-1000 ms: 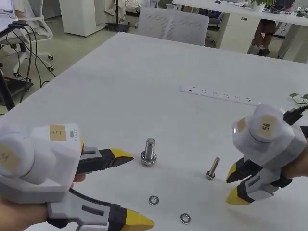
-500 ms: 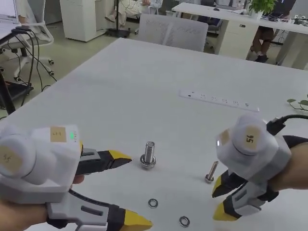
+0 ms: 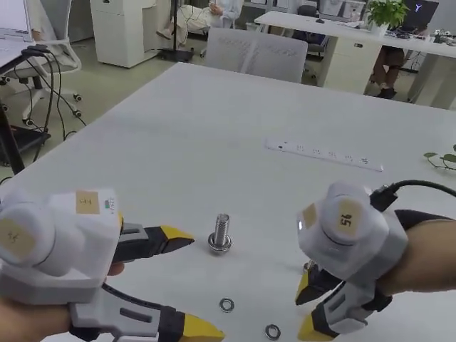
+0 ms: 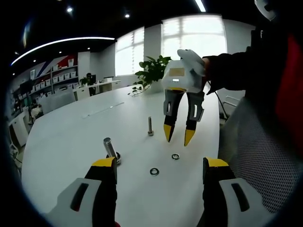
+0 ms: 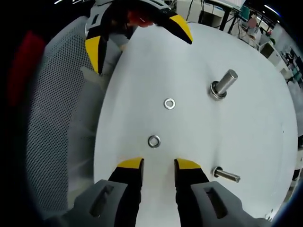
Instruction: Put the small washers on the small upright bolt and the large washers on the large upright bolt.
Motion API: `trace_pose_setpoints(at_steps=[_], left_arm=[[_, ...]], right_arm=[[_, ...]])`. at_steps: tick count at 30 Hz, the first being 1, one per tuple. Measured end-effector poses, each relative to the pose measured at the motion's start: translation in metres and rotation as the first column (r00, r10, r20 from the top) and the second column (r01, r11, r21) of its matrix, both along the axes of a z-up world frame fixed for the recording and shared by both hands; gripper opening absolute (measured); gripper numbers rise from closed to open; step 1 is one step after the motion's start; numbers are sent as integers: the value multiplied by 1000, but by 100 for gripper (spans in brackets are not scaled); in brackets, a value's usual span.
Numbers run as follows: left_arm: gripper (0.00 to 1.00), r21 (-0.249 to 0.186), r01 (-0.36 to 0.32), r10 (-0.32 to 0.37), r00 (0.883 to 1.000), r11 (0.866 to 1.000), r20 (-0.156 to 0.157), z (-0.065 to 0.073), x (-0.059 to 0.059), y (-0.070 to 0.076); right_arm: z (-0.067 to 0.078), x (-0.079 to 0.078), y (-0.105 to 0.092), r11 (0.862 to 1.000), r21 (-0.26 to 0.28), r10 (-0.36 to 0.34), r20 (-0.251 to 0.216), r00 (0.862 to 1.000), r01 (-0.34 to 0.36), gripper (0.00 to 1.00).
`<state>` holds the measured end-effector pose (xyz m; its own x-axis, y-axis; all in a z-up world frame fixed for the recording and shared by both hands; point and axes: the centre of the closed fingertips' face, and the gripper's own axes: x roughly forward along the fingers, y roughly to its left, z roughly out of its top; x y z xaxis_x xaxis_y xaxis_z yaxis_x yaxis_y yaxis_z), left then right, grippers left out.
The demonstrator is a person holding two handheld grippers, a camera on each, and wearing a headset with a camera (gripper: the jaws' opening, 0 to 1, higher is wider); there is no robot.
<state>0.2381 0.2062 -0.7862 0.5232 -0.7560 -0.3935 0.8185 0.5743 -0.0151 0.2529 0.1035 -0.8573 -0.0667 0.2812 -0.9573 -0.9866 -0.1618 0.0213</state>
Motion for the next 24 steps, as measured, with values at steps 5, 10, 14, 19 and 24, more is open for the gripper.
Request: trace_pose_setpoints(at_steps=[5, 10, 14, 19, 24], left_arm=[[73, -3, -4, 4, 1000, 1000, 2, 1, -1, 1], [73, -4, -8, 9, 1000, 1000, 6, 2, -3, 3], [73, -4, -11, 11, 1000, 1000, 9, 3, -5, 4], [73, -8, -17, 17, 1000, 1000, 12, 5, -6, 4], [73, -11, -24, 24, 1000, 1000, 11, 5, -6, 6]], right_arm=[[-2, -5, 9, 1000, 2, 18, -5, 1000, -18, 28], [-6, -10, 17, 999, 0, 41, -7, 999, -41, 28], [-10, -11, 22, 999, -4, 51, -8, 999, -51, 28], [-14, -10, 24, 998, -14, 62, -5, 998, -62, 28], [-17, -9, 25, 997, -22, 70, -1, 998, -70, 27]])
